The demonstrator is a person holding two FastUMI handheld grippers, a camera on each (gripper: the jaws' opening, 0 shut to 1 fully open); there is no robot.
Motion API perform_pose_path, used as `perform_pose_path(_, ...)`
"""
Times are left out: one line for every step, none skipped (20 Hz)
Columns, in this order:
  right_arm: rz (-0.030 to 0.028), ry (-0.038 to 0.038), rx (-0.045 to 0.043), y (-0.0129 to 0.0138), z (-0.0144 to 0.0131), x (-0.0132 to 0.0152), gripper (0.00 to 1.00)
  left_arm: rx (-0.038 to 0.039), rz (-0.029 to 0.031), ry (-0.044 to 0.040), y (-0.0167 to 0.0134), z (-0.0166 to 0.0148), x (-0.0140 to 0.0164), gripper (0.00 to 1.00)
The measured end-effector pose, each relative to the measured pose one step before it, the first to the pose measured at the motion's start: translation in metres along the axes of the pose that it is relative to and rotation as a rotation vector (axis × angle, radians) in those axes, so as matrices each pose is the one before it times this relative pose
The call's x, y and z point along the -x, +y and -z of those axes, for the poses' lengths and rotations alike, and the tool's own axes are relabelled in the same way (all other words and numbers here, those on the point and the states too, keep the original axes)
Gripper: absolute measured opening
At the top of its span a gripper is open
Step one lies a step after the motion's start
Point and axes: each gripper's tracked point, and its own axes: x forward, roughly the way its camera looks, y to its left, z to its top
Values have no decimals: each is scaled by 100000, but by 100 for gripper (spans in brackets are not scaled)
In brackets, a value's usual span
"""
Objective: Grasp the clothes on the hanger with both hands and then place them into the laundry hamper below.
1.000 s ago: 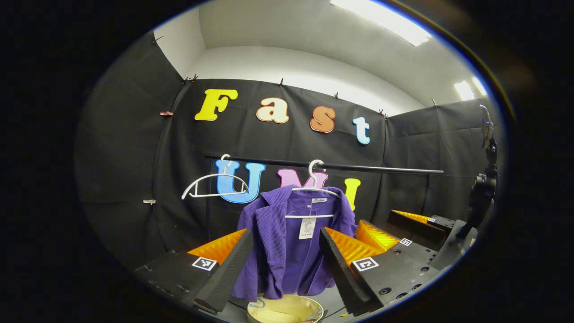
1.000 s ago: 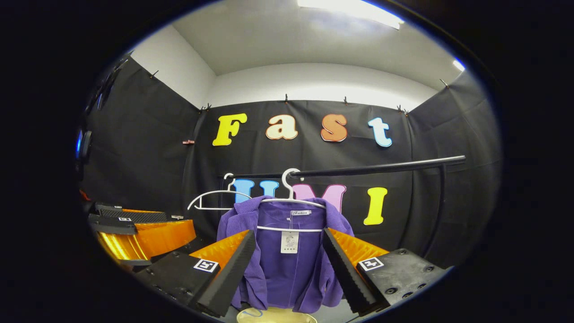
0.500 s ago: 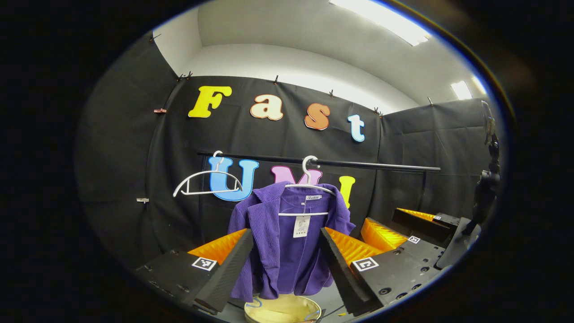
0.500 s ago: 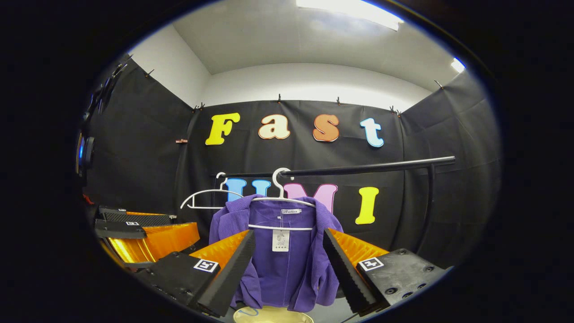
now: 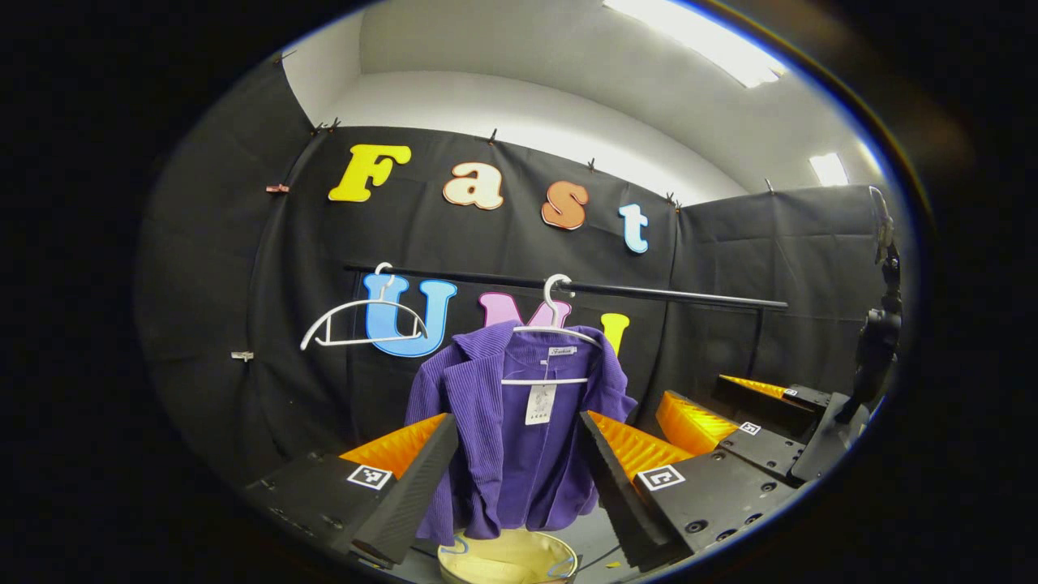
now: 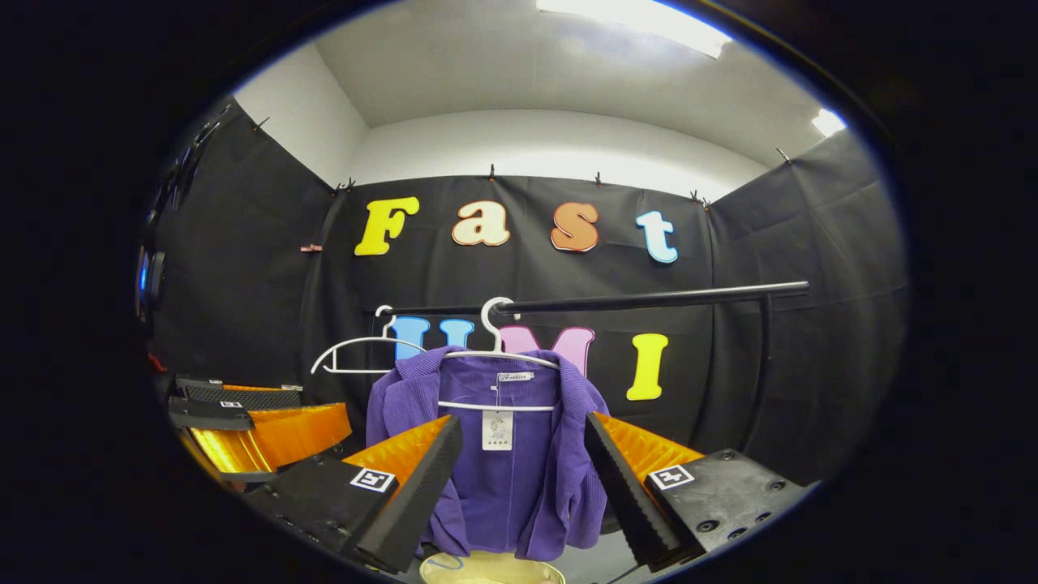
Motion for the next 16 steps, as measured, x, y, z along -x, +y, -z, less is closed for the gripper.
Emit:
perform_pose_path(1493,161,416,58,148,129,97,305,1309,695,214,178,-82,94)
perform_pose_path(1611,422,251,-4,161,63,97,385,1203,517,261,84,-45,94)
perform_pose_path(1454,452,-20,150,252,103,97,339,1063,507,317,87,-75,94)
perform_pose_path(1638,484,-108,-22,237,100,98,329,935,443,327,30,-8,94)
perform_pose_path(1617,291,-101,-137,183,37,97,227,1017,616,226,184,-119,94)
perform_pose_path(1514,24,-117,-75,115,8,95,179,523,114,298,77,-28,94)
perform_pose_path(982,104,-208,-113,232,-67,97,134,-126,-38,355,86,-173,94)
perform_pose_path(625,334,-206,-74,223,-106,95,267,-503,333,337,125,-306,94)
perform_pose_path(376,204,-144,-168,266,-286,97,316,-124,378,103,258,-400,94)
perform_pose_path(597,68,-25,-280,203,-416,98,206,329,297,-62,75,-477,94)
perform_pose_path(723,-45,21,-565,222,-632,97,-16,79,70,2,130,-596,94)
perform_pose_path(651,105,-77,-548,288,-891,97,-195,-387,84,-2,34,-726,94)
perform_pose_path(-27,299,-283,-420,387,-966,97,-389,-547,92,-55,112,-885,94)
perform_pose_path(-763,155,-442,-326,375,-1068,98,-722,-534,-51,-100,96,-988,94)
perform_pose_path(-604,-70,-361,-490,364,-1265,98,-1153,-639,-208,-171,267,-1092,94)
perform_pose_path(-880,20,-512,-579,456,-1453,98,-1259,-1163,-324,-153,183,-1069,94)
